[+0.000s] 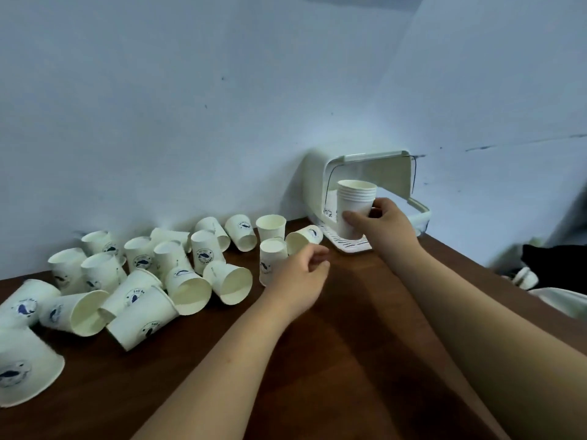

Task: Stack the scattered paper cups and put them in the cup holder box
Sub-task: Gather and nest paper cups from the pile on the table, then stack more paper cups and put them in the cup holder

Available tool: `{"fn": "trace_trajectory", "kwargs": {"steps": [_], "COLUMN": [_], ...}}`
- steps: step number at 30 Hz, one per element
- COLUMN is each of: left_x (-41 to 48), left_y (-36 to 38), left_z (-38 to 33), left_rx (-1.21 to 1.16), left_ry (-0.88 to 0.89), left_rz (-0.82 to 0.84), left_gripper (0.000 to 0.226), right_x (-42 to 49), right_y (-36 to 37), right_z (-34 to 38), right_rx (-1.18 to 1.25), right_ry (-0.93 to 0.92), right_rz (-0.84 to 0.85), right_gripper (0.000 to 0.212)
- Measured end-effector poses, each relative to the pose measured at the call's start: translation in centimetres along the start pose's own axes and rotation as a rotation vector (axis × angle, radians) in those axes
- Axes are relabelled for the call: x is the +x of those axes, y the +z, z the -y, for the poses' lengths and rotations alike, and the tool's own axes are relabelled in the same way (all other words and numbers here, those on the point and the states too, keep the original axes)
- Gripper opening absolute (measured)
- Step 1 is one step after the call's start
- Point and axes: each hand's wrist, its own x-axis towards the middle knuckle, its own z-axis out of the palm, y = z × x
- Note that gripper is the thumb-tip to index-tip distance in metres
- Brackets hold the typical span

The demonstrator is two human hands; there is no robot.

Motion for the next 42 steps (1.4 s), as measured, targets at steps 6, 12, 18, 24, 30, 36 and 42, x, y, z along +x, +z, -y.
{"fn": "trace_trajectory", "kwargs": {"steps": [6, 12, 18, 24, 30, 36, 42], "left_x": [4.7, 6.6, 7.3, 7.5, 7.4, 6.9, 4.3], "left_y": [3.8, 5.4, 5.3, 5.4, 5.3, 5.1, 2.7], "left_z": [1.2, 3.6, 4.4, 4.5, 4.5, 4.0, 0.6], "left_rx": [0.126, 0.14, 0.112, 0.106, 0.11, 0.128, 0.272], "left_ry": [0.027, 0.05, 0.091, 0.106, 0.106, 0.131, 0.394], "left_rz": [0.113, 0.045, 0.049, 0.03, 0.032, 0.004, -0.303], "left_gripper": [0.033, 0.029, 0.026, 0.026, 0.027, 0.026, 0.023], "right_x": [6.7, 13.6, 19.6, 21.3, 20.6, 17.9, 11.3], "right_y": [-0.3, 1.1, 4.8, 6.3, 5.9, 4.5, 3.7], "right_z": [-1.4, -2.6, -4.4, -5.6, -5.0, -3.7, -2.4], "right_rx": [-0.156, -0.298, -0.488, -0.641, -0.835, -0.799, -0.402], "right_ry": [-0.011, -0.032, 0.1, 0.181, 0.084, 0.089, -0.123], "right_rz": [-0.061, -0.084, 0.015, 0.124, 0.199, 0.129, -0.097], "right_gripper": [0.029, 0.043, 0.082, 0.083, 0.056, 0.035, 0.034]}}
